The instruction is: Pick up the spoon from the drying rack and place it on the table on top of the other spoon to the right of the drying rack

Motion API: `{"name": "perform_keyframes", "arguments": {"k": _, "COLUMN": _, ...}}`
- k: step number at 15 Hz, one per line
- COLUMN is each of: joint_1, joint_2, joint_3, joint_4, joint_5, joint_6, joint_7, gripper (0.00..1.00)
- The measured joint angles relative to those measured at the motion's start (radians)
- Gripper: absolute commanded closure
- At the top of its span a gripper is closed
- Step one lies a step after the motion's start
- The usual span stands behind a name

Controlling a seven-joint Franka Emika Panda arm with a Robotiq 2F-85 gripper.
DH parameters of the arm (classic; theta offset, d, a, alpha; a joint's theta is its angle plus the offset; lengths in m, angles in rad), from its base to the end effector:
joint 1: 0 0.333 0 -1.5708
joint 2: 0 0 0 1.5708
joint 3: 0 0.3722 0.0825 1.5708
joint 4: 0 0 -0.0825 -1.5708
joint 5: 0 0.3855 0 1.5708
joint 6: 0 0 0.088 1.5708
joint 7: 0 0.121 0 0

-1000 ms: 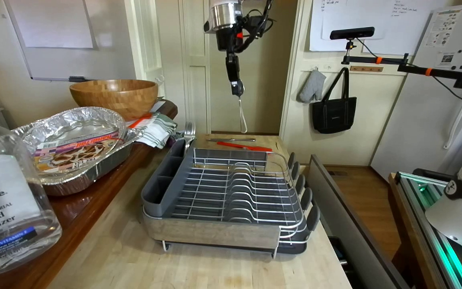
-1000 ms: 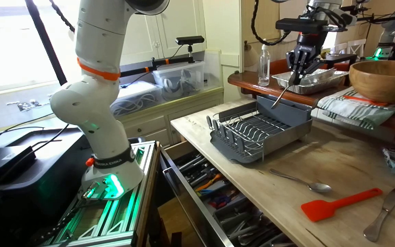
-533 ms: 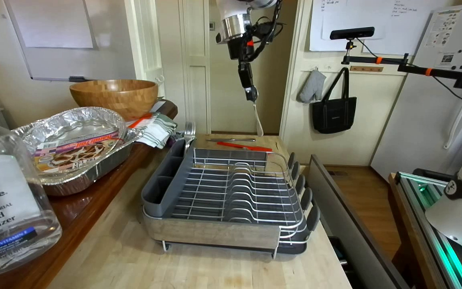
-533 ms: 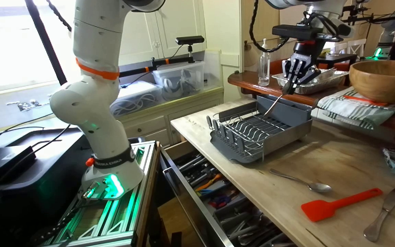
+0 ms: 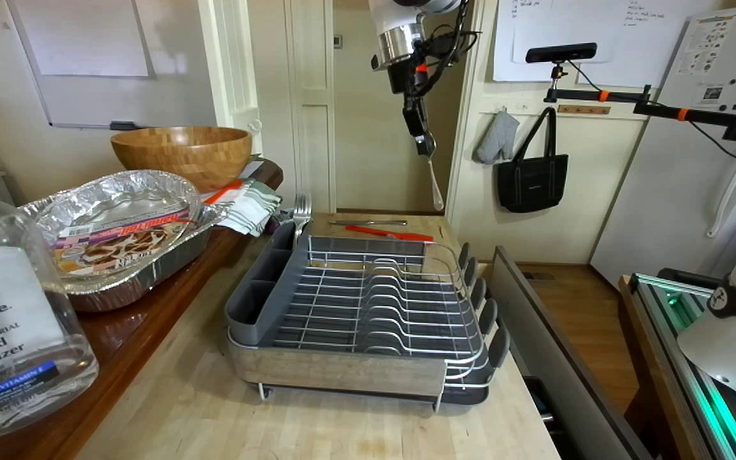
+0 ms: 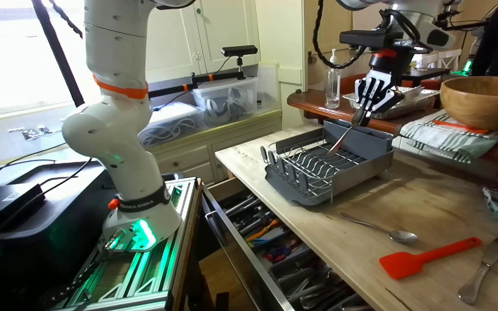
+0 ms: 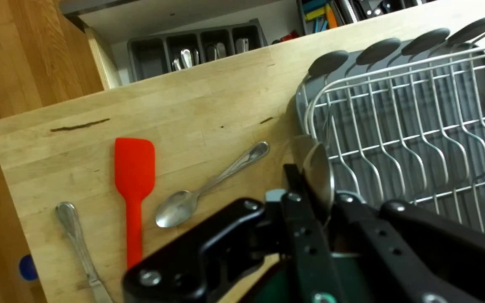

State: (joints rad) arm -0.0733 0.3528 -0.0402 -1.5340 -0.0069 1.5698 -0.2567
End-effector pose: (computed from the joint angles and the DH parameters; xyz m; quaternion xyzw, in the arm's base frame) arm 0.6401 -0.0703 0.4702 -0.9849 -0.0713 0.1569 0.0187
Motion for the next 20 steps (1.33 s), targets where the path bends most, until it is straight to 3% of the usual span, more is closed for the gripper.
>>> {"name": "perform_keyframes", "arguments": {"k": 14, "joint_1": -0.062, "joint_2": 0.027, "joint_3": -0.051, "joint_4": -0.09, "joint_5": -0.06, "joint_6": 0.005, "joint_7": 0.004, "gripper": 0.98}}
{"name": "perform_keyframes", "arguments": {"k": 20, "joint_1": -0.069, "joint_2": 0.08, "joint_3": -0.054, "joint_4": -0.098, "joint_5": -0.073, "joint_6": 0.066, "joint_7": 0.023, "gripper": 0.98}}
